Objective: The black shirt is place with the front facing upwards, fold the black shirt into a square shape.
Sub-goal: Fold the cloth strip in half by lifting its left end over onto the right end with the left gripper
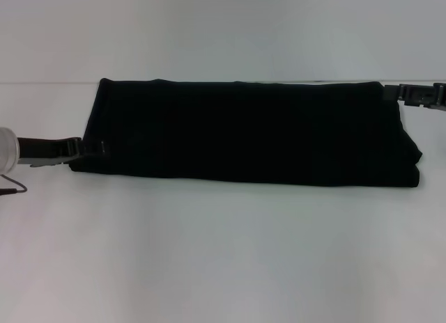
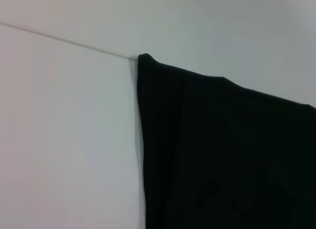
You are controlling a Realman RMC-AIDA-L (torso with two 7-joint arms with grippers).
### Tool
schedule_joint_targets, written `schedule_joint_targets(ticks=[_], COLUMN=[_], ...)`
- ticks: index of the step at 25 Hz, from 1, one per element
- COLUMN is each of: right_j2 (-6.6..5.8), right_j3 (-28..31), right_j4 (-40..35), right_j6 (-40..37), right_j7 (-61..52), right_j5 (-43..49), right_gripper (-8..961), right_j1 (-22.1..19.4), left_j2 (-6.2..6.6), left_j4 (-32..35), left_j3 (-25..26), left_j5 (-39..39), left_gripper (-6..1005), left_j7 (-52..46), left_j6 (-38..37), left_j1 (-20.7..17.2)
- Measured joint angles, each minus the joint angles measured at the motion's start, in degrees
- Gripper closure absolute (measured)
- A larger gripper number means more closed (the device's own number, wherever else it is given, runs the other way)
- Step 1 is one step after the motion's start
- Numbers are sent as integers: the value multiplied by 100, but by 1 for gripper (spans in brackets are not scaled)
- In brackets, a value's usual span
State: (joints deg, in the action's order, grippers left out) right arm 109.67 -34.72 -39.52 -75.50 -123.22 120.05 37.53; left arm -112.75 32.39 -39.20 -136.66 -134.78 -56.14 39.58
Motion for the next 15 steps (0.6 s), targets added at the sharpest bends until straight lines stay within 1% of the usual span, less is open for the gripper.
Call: schedule_joint_targets(ticks=[4, 7, 15], right_j2=[0, 0, 0], right_j3=[3, 8, 15], right_j4=[-7, -18, -21], right_j6=[0, 0, 4], right_j7=[0, 0, 0], right_j5=[0, 0, 1], right_gripper=[145, 144, 146], right_j1=[14, 10, -3], left_j2=[3, 31, 47], left_j4=[0, 1, 4], left_j3=[-42, -43, -52], left_j5=[0, 0, -163], left_gripper=[123, 123, 509], left_j7=[-84, -131, -158], left_j6=[49, 68, 139], left_j1=[-26, -43, -35])
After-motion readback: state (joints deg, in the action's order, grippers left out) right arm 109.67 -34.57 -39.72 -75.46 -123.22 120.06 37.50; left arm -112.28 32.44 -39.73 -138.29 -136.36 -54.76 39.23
